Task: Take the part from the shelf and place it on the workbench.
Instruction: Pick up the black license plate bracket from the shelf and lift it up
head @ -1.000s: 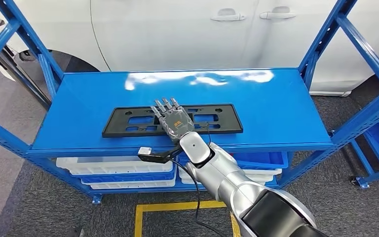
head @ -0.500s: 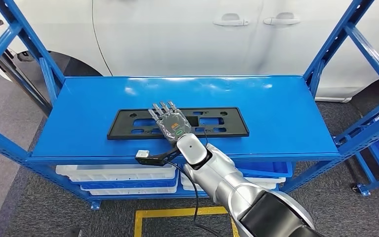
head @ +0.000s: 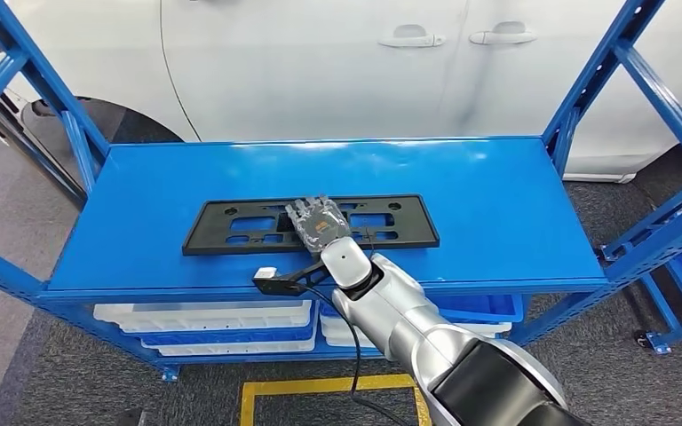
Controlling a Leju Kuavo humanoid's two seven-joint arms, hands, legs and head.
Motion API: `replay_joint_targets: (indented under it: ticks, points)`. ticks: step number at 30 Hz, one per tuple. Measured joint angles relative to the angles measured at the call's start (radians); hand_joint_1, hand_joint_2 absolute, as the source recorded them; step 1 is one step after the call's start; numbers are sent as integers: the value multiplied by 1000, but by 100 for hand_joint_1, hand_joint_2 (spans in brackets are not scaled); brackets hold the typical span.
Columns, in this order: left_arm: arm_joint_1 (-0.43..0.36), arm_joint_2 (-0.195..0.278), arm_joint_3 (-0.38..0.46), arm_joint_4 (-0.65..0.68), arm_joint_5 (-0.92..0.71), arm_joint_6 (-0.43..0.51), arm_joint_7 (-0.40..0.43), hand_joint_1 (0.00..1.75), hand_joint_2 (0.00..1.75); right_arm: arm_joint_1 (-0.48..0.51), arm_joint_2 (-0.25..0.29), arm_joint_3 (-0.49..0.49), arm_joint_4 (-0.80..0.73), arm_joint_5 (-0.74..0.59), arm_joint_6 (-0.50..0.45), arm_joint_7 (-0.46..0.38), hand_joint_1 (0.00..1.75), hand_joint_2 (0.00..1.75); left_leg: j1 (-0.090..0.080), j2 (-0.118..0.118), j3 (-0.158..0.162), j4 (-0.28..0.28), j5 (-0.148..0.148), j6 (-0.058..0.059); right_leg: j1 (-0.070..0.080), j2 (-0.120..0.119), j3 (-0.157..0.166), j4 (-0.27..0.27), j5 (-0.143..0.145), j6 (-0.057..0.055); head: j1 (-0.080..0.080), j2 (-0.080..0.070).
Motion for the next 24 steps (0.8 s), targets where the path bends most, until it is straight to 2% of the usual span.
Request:
replay_joint_targets:
  ticks: [2,4,5,6,7,9,10,11,15,16,17,19,20,21,22,24]
  points:
    - [-2,0,0,0,1,0,-1,0,0,-3,2,0,0,-2,12,7,174,175,3,1,-38,88,-50,-7,-4,-2,8,-8,1,-8,0,0]
    - [-2,0,0,0,0,0,-1,0,0,-4,2,0,0,-2,19,10,173,175,4,1,-105,224,-106,-14,-3,-2,9,-8,0,-12,0,0]
    - [-1,0,0,0,0,1,-1,0,0,-3,2,0,0,-3,20,11,172,175,4,1,-128,266,-114,-17,-3,-2,10,-7,-1,-12,0,0]
    - [-1,1,0,0,0,1,-2,0,0,-4,2,0,0,-3,21,12,171,175,5,1,-134,272,-103,-18,-3,-1,11,-6,-2,-12,0,0]
    - [-1,1,1,0,-1,1,-2,0,0,-5,2,-1,0,-4,21,13,170,175,5,1,-120,237,-73,-18,-3,-1,12,-4,-5,-11,0,0]
    - [-4,2,1,0,-2,1,-2,0,0,-9,2,-2,0,-6,21,15,171,175,6,2,-56,100,-3,-16,-3,1,16,3,-12,-4,0,0]
    - [-5,2,0,0,-2,0,-2,0,0,-11,2,-3,0,-7,21,15,169,175,4,2,-29,43,16,-12,-2,2,15,8,-16,0,0,0]
    - [-6,2,0,0,-2,0,-2,0,0,-13,2,-3,0,-9,21,15,168,175,3,1,-13,9,23,-7,1,3,13,12,-19,5,0,0]
    - [-8,2,1,0,-1,-4,-5,0,0,-16,1,-5,0,-13,17,12,157,175,3,0,-8,-8,23,18,2,3,5,24,-28,25,0,0]
    - [-10,2,1,0,-1,-5,-7,0,0,-17,1,-6,-1,-13,16,10,153,175,5,1,-7,-10,25,24,1,2,-6,50,-46,30,0,0]
    - [-11,2,1,0,0,-8,-12,0,0,-17,1,-8,-1,-14,15,8,152,175,6,1,-6,-13,26,29,-1,1,-28,99,-74,35,0,0]
    - [-11,2,1,0,0,-20,-28,0,0,-16,1,-11,-1,-15,13,6,152,175,5,1,-6,-13,26,34,-4,0,-95,236,-134,42,0,0]
    - [-11,2,1,0,0,-29,-42,0,0,-14,0,-12,-1,-17,10,5,152,175,5,1,-6,-13,25,35,-5,-1,-122,288,-147,43,0,0]
    - [-10,2,1,0,-1,-38,-57,0,0,-13,-1,-14,-1,-19,8,4,151,175,4,1,-5,-12,25,35,-6,-1,-134,306,-143,43,0,0]
    - [-10,2,1,0,-1,-48,-74,0,0,-13,-1,-16,-1,-21,4,2,151,175,4,0,-4,-12,24,35,-6,-1,-126,283,-119,41,0,0]
    - [-11,1,1,0,-2,-65,-102,0,0,-15,-2,-21,-2,-26,-4,-4,150,175,3,-1,-1,-13,22,32,-3,-1,-66,151,-48,29,0,0]
